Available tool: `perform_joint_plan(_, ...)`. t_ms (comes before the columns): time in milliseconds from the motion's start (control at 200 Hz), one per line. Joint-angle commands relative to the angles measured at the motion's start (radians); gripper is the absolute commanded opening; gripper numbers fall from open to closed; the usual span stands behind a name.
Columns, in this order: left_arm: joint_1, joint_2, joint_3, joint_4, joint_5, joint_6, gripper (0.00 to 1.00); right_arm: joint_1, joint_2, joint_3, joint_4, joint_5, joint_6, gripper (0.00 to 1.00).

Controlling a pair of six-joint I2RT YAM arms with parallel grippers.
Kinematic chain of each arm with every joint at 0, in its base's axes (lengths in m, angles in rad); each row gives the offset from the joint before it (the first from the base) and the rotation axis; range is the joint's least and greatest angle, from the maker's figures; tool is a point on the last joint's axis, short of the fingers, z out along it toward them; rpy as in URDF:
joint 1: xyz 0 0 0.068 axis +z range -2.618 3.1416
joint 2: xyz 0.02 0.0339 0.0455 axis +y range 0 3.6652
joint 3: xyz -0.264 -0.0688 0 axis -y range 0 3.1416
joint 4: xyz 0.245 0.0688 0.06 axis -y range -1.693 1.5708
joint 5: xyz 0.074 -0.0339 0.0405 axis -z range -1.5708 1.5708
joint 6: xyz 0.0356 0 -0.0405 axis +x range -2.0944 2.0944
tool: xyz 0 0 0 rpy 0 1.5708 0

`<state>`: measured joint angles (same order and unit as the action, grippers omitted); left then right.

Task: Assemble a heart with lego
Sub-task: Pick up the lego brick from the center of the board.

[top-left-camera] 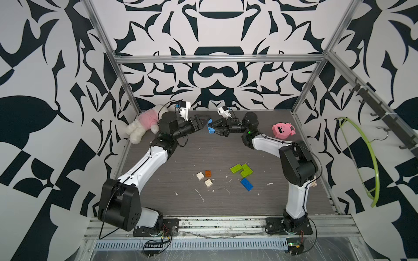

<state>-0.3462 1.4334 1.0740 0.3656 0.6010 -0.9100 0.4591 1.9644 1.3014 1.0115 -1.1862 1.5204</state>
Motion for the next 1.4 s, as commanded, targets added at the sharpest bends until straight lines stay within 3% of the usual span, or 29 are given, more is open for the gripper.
perform_joint_plan(0, -0.001, 0.023, 0.006, -0.026, 0.053, -0.076, 0.54, 0.002, -0.050, 0.002, 0.059, -0.020, -0.002, 0.24)
perform_joint_plan(240, -0.002, -0.046, -0.030, -0.139, -0.026, -0.016, 0.55, 0.004, -0.052, 0.011, 0.062, -0.023, 0.001, 0.24)
perform_joint_plan(420, -0.002, -0.019, -0.021, -0.152, 0.000, -0.027, 0.55, 0.004, -0.051, 0.012, 0.087, -0.021, 0.020, 0.24)
perform_joint_plan(900, -0.003, 0.023, -0.030, -0.026, 0.049, -0.120, 0.53, 0.030, -0.032, 0.019, 0.151, -0.018, 0.064, 0.23)
perform_joint_plan(1200, -0.002, 0.006, -0.040, -0.034, 0.029, -0.114, 0.19, 0.029, -0.006, 0.023, 0.214, -0.007, 0.117, 0.25)
perform_joint_plan(1305, -0.001, -0.002, -0.026, -0.095, -0.001, -0.075, 0.03, 0.022, -0.014, 0.004, 0.189, 0.001, 0.092, 0.45)
perform_joint_plan(1400, -0.001, 0.000, 0.010, -0.200, -0.023, -0.019, 0.00, -0.015, -0.049, -0.058, 0.046, 0.042, -0.023, 0.62)
